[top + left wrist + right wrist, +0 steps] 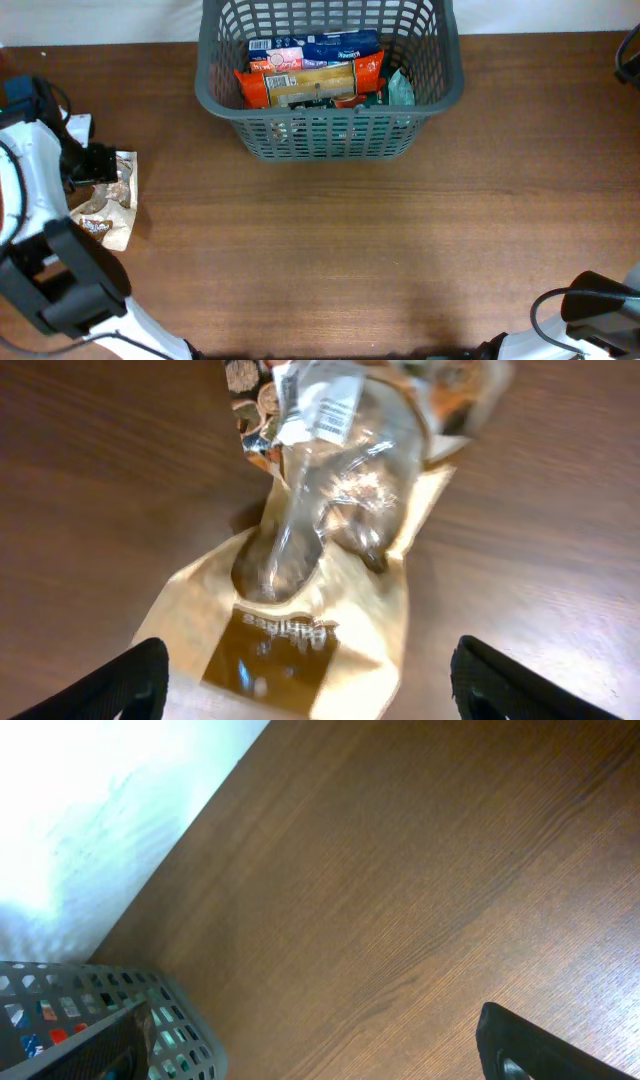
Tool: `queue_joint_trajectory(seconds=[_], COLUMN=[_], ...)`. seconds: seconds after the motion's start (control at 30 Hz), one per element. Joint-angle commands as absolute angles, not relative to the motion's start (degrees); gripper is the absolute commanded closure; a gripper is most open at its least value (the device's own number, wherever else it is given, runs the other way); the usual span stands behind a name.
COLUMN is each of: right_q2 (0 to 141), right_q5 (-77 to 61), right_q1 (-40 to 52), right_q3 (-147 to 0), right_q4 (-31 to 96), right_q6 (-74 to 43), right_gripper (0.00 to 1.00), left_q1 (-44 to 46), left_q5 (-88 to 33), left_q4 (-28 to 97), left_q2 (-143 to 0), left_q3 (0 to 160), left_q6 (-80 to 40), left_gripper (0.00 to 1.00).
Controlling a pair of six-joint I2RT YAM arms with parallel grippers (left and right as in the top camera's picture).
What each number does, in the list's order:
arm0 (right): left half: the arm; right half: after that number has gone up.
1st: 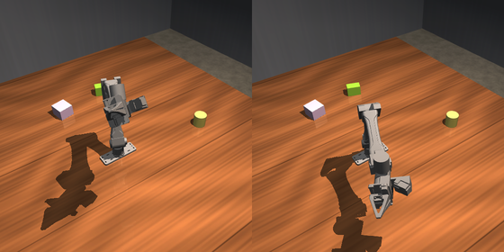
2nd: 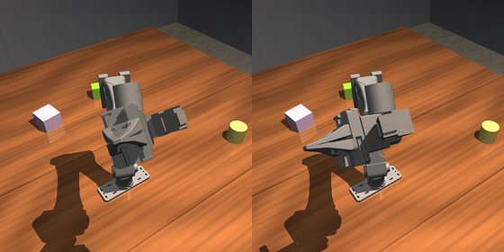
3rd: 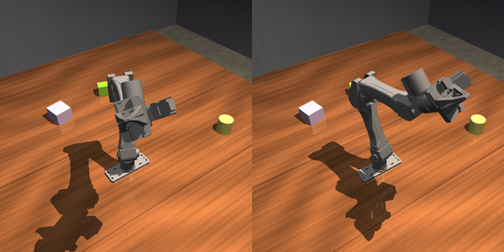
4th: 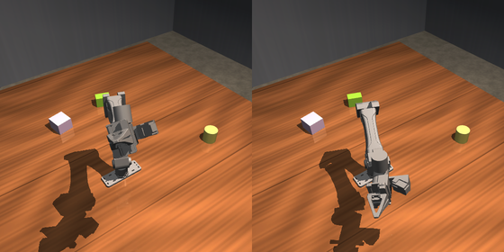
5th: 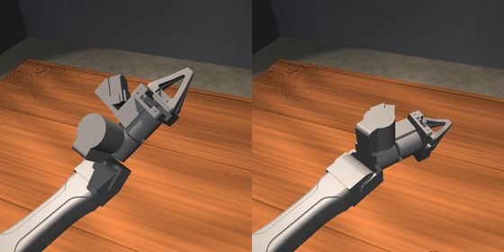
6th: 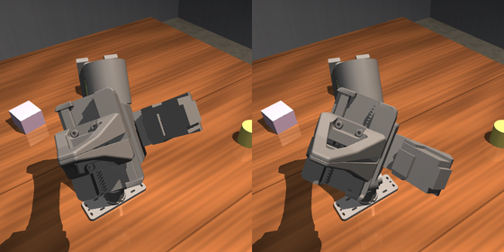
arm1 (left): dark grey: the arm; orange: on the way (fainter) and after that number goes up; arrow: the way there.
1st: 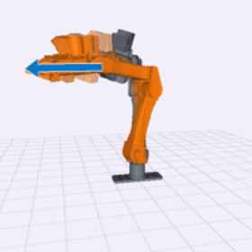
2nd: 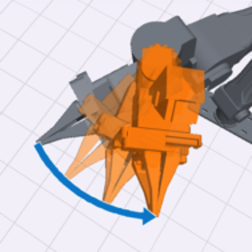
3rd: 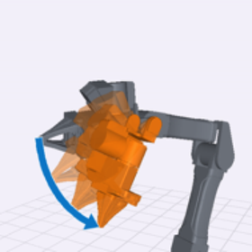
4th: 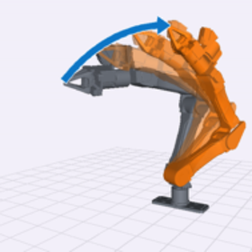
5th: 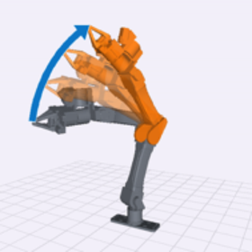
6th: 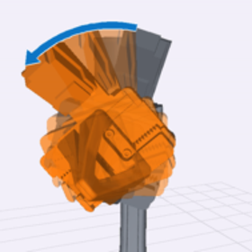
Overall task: Pack container
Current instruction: 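Move the left gripper to the clear snack bag and grasp it, then lift the clear snack bag and carry it into the basket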
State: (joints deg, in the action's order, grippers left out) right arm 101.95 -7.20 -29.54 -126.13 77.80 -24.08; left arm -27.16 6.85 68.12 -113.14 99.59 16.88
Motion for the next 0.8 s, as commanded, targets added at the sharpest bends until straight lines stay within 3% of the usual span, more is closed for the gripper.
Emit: queue_joint_trajectory(seconds=[0.0, 0.17, 0.37, 0.4, 0.47, 0.53, 0.57, 0.77], right_q2=[100.8, 100.8, 100.8, 100.8, 100.8, 100.8, 100.8, 100.8], right_q5=[-7.3, -7.3, -7.3, -7.3, -7.3, -7.3, -7.3, -7.3], right_q1=[-29.6, -29.6, -29.6, -29.6, -29.6, -29.6, -29.6, -29.6], right_q3=[-125.9, -125.9, -125.9, -125.9, -125.9, -125.9, -125.9, -125.9], right_q4=[77.6, 77.6, 77.6, 77.6, 77.6, 77.6, 77.6, 77.6], right_q6=[-24.5, -24.5, -24.5, -24.5, -24.5, -24.5, -24.5, -24.5], right_gripper=[0.01, 0.01, 0.01, 0.01, 0.01, 0.01, 0.01, 0.01], left_q1=[-29.0, -29.2, -28.3, -28.3, -28.2, -28.2, -28.2, -28.2], left_q5=[2.5, 0.7, -1.0, -0.9, -1.0, -2.3, -3.5, -11.6], left_q4=[66.8, 66.0, 65.3, 65.3, 65.3, 65.4, 65.7, 75.0], left_q2=[-119.3, -126.8, -132.2, -132.4, -132.5, -132.4, -132.4, -132.4], left_q3=[99.4, 99.4, 99.4, 99.4, 99.4, 99.5, 99.8, 108.2], left_q6=[16.1, 16.3, 17.2, 17.2, 17.2, 17.2, 17.2, 17.2], left_gripper=[0.16, 0.06, 0.05, 0.08, 0.46, 0.94, 0.98, 0.98])
